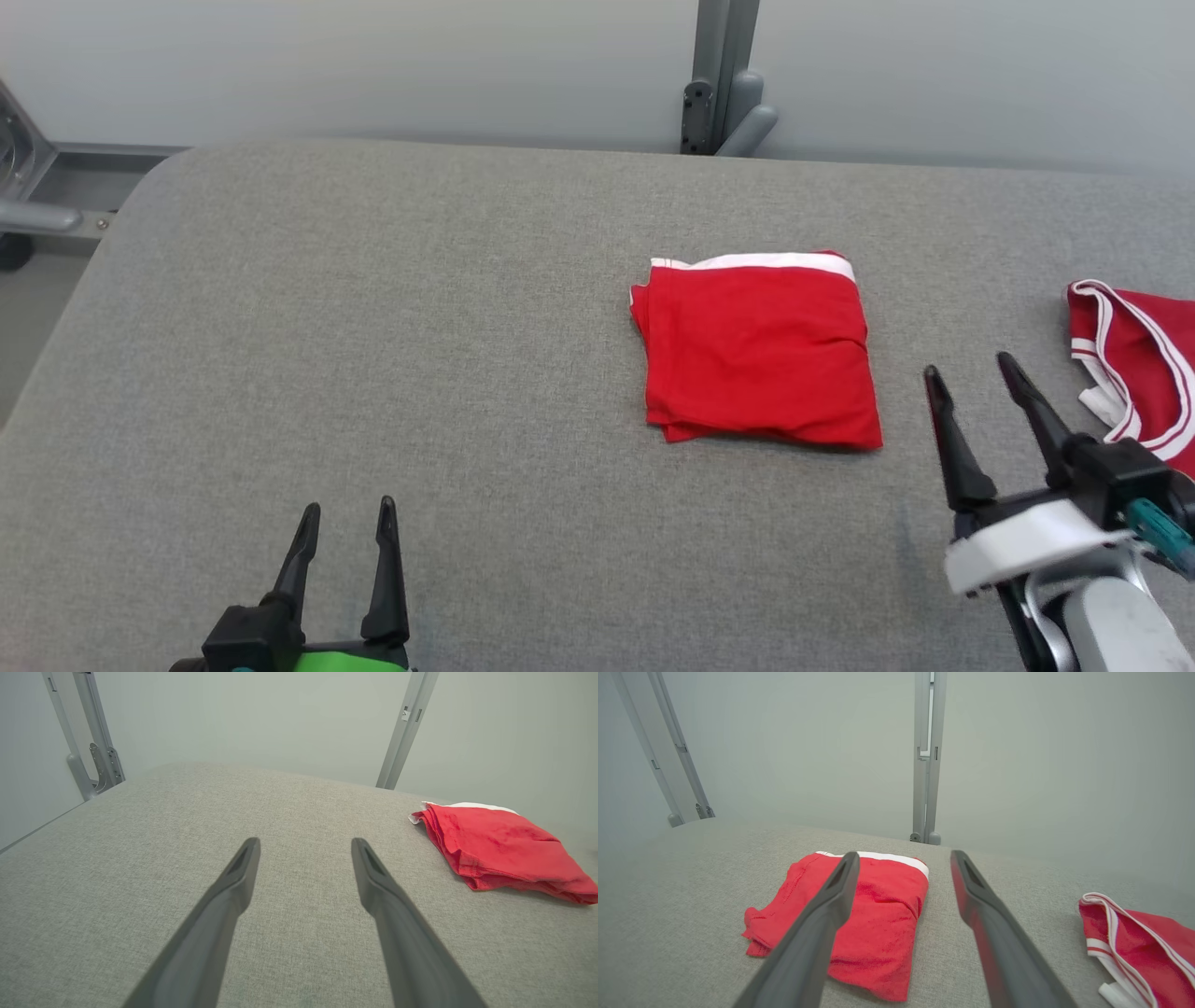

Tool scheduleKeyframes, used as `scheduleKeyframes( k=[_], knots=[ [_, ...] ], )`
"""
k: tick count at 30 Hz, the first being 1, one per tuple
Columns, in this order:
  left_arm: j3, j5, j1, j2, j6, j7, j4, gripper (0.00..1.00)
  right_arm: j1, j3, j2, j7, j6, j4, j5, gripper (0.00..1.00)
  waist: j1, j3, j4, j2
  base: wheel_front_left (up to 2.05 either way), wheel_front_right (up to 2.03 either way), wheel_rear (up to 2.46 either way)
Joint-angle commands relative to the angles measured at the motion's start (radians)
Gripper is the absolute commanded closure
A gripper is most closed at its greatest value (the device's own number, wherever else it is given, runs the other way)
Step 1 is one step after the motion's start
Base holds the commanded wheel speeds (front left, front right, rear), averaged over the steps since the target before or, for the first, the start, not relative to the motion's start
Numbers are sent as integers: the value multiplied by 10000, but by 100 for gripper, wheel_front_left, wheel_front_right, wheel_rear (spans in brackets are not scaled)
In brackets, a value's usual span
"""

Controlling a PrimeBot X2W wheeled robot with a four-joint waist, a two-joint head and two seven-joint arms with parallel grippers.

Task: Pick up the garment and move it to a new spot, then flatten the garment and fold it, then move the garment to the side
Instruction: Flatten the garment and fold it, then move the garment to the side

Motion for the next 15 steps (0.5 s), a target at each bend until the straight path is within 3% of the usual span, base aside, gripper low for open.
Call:
scheduleKeyframes(
  k=[1,7,15],
  knots=[
    [138,105,222,20,-72,-28,-58,0,673,-721,139,-21,-16,-442,-282,0,0,-465,-355,110,0,0,0],
    [503,431,457,17,-225,-28,-159,0,2121,-2475,508,-23,-16,-1170,-770,0,0,-738,-563,110,0,0,0],
    [629,739,506,20,-585,-28,-134,0,2930,-2956,710,-23,-14,-933,-833,0,0,-918,-573,110,0,0,0]
  ],
)
